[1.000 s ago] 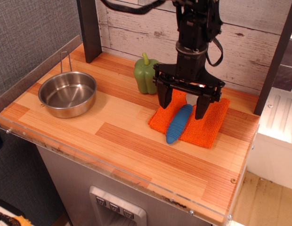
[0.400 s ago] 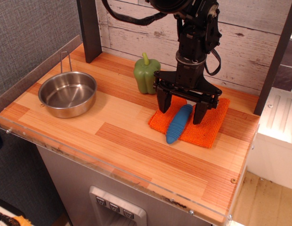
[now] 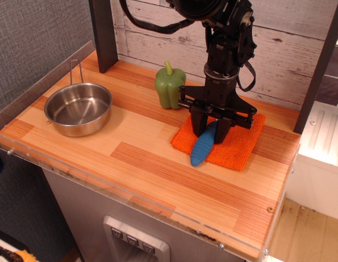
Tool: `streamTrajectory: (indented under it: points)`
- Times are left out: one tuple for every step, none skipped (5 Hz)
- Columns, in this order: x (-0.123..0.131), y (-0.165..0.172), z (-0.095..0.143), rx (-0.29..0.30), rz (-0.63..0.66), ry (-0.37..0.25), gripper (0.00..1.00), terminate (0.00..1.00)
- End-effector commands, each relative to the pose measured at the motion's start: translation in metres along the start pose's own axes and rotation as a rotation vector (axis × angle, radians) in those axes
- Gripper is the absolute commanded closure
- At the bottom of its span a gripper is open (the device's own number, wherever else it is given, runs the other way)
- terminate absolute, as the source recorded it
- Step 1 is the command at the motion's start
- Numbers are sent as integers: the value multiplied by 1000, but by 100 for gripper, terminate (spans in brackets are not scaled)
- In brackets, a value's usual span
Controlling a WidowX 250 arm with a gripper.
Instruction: Move the blue spoon from the orange dish cloth to the front middle of the table.
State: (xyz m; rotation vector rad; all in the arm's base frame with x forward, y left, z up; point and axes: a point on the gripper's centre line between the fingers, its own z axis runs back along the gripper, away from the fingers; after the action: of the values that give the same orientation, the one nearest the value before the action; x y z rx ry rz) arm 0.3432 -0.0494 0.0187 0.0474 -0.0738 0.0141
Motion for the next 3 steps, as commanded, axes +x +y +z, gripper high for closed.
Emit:
streamTrajectory:
  points:
    - [5, 0, -2, 4, -5, -16, 100, 0]
    - [8, -2, 5, -4, -6, -26, 100, 0]
    - [12, 0, 28, -45, 4, -67, 100, 0]
